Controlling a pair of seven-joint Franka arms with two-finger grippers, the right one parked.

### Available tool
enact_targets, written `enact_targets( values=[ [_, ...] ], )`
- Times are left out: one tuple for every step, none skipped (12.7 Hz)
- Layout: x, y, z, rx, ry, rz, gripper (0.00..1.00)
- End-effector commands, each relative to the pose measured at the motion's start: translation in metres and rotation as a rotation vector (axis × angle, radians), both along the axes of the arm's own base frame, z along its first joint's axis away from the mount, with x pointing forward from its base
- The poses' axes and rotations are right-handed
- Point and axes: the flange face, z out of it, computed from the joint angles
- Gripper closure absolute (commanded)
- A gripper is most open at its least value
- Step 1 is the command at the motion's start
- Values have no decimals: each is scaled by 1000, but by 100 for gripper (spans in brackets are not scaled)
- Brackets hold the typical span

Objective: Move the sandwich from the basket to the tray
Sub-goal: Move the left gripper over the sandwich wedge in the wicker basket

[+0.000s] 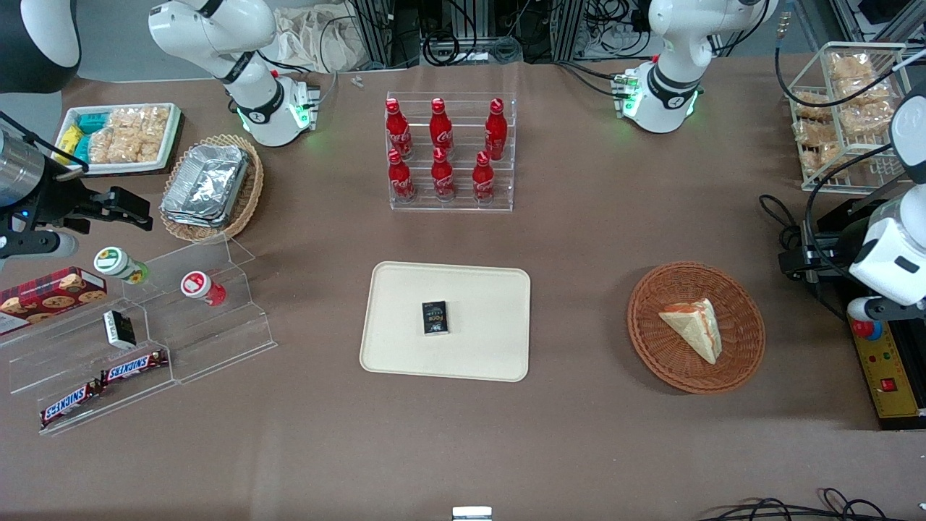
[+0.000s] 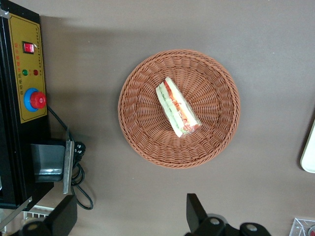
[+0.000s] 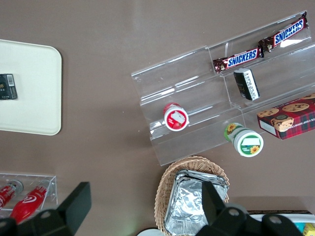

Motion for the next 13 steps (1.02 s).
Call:
enact_targets(
  values=[
    [-2,-1,0,8,15,22,0],
    [-1,-3,-3,5,20,20,0],
    [0,-3,-6,5,23,21,0],
    [0,-4,-17,1,41,22,0],
    [-2,-6,-27,4,45,45,0],
    [-2,-9,-34,9,34,128,0],
    [-3,-15,-43,20,33,220,0],
    [-3,-20,-54,27,31,307,0],
    [-4,-23,-71,12,26,377,0],
    [-6,-26,-87,-19,19,440,0],
    [-5,-24,-99,-29,2,508,0],
    [-2,-25,-110,-32,-15,567,0],
    [4,-25,-122,-36,-24,608,0]
  ],
)
